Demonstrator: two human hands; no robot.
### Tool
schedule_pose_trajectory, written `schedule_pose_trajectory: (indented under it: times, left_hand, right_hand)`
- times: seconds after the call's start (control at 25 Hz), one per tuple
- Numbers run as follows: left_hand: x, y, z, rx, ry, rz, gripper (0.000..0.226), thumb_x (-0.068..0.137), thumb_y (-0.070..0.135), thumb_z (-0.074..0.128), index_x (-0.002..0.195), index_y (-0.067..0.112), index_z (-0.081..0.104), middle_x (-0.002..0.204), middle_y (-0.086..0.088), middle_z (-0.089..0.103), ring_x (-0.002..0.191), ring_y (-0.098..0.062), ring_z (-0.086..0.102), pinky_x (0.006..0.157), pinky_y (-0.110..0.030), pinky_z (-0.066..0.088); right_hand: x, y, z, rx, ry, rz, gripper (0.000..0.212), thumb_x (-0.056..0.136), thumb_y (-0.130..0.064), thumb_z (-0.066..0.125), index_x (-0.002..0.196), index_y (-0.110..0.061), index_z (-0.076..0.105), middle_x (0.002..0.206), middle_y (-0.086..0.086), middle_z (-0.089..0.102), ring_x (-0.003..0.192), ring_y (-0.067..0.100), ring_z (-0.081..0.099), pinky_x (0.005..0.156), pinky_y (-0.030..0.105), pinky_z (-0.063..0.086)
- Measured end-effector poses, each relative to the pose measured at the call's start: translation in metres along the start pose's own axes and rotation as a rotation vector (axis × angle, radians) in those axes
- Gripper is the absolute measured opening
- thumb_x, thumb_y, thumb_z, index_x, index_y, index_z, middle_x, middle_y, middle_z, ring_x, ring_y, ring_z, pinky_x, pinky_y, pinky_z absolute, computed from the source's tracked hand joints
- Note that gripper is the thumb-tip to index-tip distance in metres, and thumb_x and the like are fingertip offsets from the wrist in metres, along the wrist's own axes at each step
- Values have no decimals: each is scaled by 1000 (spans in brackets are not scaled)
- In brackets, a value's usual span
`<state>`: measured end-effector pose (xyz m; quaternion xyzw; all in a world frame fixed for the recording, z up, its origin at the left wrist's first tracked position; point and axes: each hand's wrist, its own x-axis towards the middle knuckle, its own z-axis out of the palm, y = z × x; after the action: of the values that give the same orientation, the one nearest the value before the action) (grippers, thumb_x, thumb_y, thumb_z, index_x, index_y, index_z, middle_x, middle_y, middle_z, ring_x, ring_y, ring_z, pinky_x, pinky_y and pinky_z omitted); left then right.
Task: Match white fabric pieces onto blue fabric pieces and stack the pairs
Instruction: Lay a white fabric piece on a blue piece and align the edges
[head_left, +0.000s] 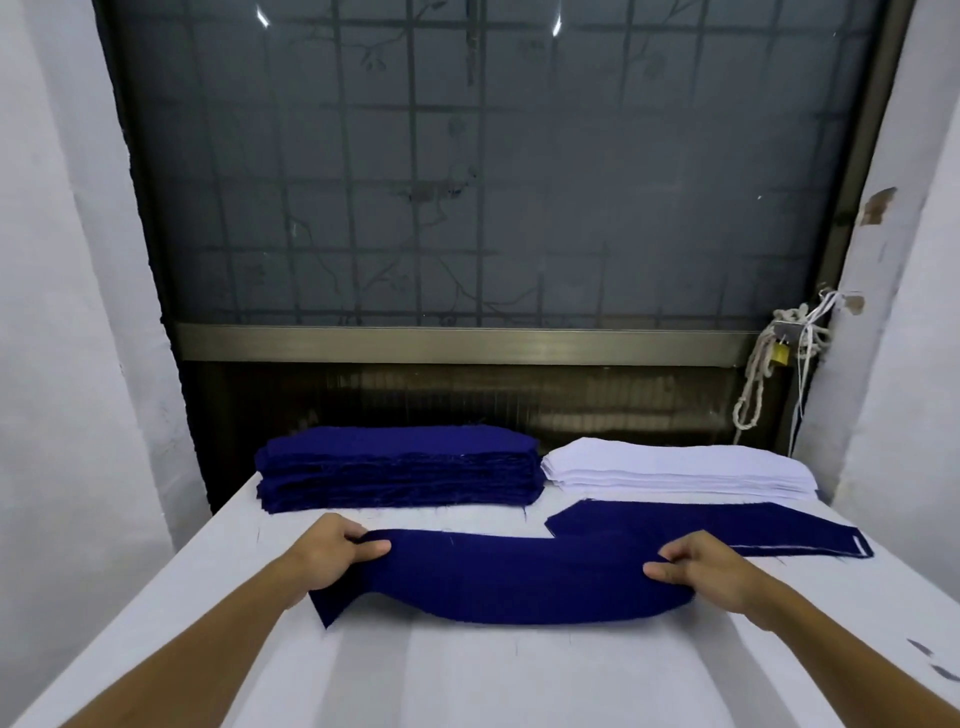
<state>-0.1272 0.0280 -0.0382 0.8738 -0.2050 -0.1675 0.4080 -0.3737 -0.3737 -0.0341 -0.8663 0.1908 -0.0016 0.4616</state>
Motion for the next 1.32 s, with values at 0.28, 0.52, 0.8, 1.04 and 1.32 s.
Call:
schedule_pose_trajectory:
  times: [0.28,0.52,0.8,1.04,1.32]
  left_hand:
    - [4,-7,45,336,136,12,31,99,44,61,84,18,69,81,4,69,79,-14,65,71,-28,51]
    - [-3,-31,80,400,469,52,45,97,62,46,75,22,46,61,6,60,58,-13,57,52,-28,40]
    - [-6,-26,87,507,538,50,34,106,41,36,79,21,45,62,6,58,59,-17,58,59,-34,43]
    - [-7,-27,85,443,547,29,27,105,37,42,83,21,49,71,7,60,64,-14,58,60,-33,48]
    - [-8,-20,81,345,559,-48,8,88,24,61,85,24,53,84,9,61,75,-12,57,65,-33,50]
  right_hand:
    - [-6,39,18,-165,315,93,34,95,-22,63,63,-16,52,60,-3,57,60,15,52,60,30,37]
    - [-3,60,36,-460,558,-25,29,95,-34,58,69,-21,53,71,-6,58,77,13,53,62,31,41]
    - [2,67,34,-475,627,-93,21,97,-27,59,77,-24,54,75,-11,58,74,11,54,62,32,46]
    - [-3,64,36,-405,643,-48,20,94,-20,59,75,-22,52,75,-8,57,76,14,54,62,31,39]
    - [-7,58,37,-442,655,-34,13,91,-17,59,97,-26,54,97,-10,51,94,12,48,74,29,45]
